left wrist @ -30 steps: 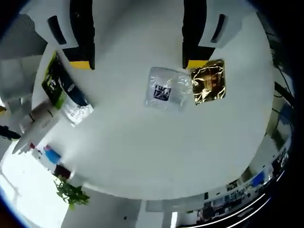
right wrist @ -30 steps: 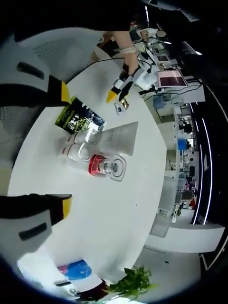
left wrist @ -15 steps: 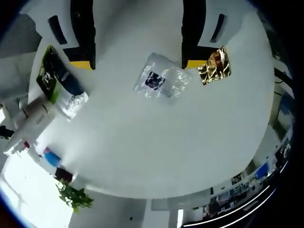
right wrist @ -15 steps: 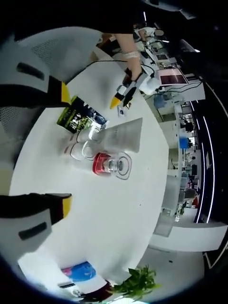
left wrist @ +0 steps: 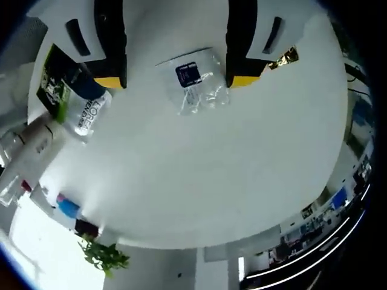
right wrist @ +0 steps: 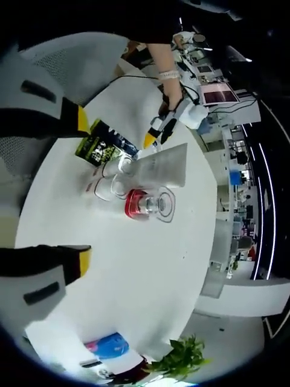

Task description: Arrange the skincare products in the storage area until every visible bottle or jar stands upright without overlapping.

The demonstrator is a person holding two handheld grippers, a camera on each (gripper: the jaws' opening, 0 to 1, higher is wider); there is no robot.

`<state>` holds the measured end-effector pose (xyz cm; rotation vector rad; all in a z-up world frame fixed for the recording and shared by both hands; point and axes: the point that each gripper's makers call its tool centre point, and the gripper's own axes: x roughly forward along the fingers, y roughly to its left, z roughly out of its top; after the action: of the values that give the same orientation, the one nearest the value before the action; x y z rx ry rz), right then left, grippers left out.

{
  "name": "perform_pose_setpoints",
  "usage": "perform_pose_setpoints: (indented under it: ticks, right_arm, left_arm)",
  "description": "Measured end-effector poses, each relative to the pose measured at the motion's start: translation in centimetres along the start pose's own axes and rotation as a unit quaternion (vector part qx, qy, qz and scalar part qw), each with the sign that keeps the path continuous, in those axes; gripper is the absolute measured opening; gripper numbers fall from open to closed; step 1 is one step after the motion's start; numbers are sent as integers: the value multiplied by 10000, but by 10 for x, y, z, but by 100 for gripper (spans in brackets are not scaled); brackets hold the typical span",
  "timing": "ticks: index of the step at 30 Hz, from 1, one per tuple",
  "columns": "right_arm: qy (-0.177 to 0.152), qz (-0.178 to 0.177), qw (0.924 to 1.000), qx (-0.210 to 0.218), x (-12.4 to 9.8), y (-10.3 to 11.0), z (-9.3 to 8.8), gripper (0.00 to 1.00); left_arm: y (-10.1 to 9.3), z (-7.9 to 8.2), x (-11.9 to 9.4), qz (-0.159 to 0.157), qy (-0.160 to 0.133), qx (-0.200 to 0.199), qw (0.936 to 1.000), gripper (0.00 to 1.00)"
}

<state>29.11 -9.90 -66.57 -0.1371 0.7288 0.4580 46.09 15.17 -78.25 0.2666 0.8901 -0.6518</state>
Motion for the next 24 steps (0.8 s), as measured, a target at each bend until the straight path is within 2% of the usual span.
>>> perform_pose_setpoints:
  ticks: [4,8,12,14,18,24]
  right_arm:
    - [-7,15,10000,5,0,0,0,72]
    - [-33,67,10000,16,1,1,1,71]
    - [-45,116,9999,-2,1,3,1,71]
    - [-54,147,9999,-12,1,4,1,71]
    - [-75,190,9998,-45,1,5,2,71]
    - [-123,229,9996,-78,-1,5,4,71]
  left_arm:
    - [-2,0,0,65,-7,232,9997,55]
    - [-5,0,-2,6,-69,267,9996,50]
    - [-7,-2,-4,-28,-84,297,9995,38]
    - [-8,-3,-6,-44,-98,329,9994,38]
    - [-6,-3,-8,141,-95,273,9995,41]
    - [-7,-5,-8,104,-59,142,9998,38]
